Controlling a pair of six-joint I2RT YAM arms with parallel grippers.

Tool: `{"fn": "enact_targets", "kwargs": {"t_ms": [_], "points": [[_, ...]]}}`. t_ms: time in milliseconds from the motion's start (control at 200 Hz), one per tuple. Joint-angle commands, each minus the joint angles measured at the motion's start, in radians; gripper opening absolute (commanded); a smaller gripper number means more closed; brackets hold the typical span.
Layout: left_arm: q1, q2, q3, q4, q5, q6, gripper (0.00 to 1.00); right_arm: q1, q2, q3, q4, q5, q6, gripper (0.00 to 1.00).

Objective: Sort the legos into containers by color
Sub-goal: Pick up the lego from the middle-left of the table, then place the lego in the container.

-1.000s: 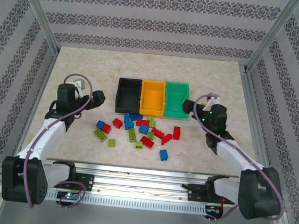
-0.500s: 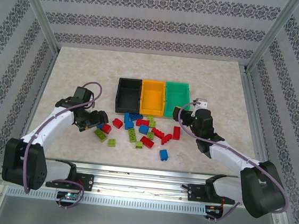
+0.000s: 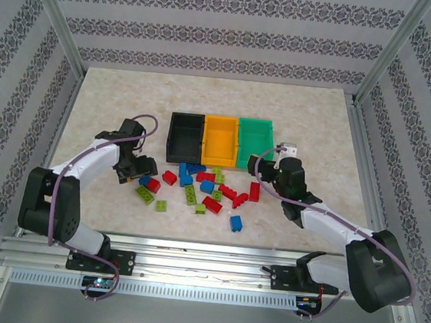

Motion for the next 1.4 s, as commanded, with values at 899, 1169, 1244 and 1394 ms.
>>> {"fn": "enact_targets", "kwargs": {"t_ms": [899, 1169, 1244, 1394], "points": [[-0.024, 0.062, 0.025, 0.041, -0.056, 0.05, 0.4, 0.014, 0.012, 0.008, 0.0, 0.042, -0.008, 0.98], [-0.024, -0.025, 0.056, 0.038, -0.061, 0.064, 0.3, 0.014, 0.011, 0.007, -0.001, 0.046, -0.008, 0.98], [-0.025, -0.053, 0.084, 0.042, -0.056, 0.06, 0.29, 0.014, 0.002, 0.007, -0.01, 0.057, -0.001, 0.98], [-0.052, -0.087, 0.164, 0.103, -0.014, 0.04, 0.27, 0.015, -0.045, -0.024, 0.005, 0.106, 0.006, 0.98]]}}
